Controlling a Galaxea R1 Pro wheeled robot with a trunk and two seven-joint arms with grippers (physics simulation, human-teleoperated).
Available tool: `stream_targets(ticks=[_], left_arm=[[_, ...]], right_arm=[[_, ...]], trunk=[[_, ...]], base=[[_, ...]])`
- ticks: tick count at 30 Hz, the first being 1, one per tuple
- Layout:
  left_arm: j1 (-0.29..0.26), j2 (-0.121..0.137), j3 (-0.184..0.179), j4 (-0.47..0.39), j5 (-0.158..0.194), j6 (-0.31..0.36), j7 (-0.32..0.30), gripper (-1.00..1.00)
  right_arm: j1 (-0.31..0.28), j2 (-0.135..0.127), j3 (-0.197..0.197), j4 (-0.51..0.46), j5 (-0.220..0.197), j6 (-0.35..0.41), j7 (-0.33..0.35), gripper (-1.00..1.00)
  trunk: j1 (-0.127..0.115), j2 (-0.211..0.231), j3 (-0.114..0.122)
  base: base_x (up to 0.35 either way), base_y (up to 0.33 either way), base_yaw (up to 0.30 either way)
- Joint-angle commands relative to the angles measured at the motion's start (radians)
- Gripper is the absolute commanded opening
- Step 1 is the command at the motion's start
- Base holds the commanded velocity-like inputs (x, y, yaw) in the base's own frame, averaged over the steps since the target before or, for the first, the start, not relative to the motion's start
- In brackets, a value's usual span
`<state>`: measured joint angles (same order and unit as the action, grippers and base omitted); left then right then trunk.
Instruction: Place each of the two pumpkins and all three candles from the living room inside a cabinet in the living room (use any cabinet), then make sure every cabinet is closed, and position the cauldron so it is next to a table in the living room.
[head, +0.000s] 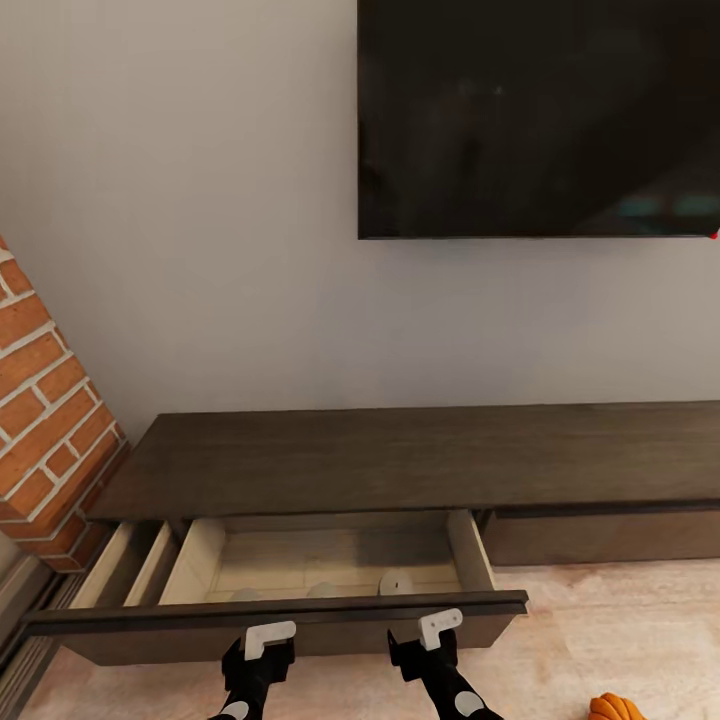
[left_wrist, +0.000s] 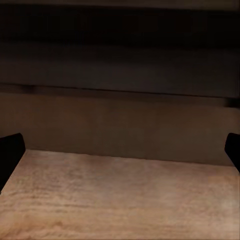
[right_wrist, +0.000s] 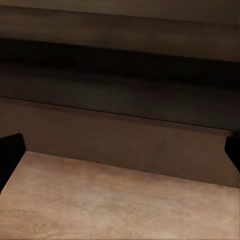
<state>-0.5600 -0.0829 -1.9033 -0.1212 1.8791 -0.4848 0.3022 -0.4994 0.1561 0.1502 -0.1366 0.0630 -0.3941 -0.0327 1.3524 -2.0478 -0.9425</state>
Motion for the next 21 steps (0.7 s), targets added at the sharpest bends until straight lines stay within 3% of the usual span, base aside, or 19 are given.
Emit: stream_targets(ticks=[1,21], left_arm=[[0.000,0.000,0.000,0.000,0.000,0.000,0.000,1.00],[0.000,0.000,0.000,0.000,0.000,0.000,0.000,1.00]], right_arm=[[-0.001,0.000,0.003,-0.002,0.000,0.000,-0.001,1.00],[-0.001,0.000,0.003,-0.001,0.001,0.000,-0.001,1.00]], trunk=[[0.000,0.000,0.000],[0.000,0.000,0.000]], base=[[0.328,0.000,0.000],[0.328,0.000,0.000]])
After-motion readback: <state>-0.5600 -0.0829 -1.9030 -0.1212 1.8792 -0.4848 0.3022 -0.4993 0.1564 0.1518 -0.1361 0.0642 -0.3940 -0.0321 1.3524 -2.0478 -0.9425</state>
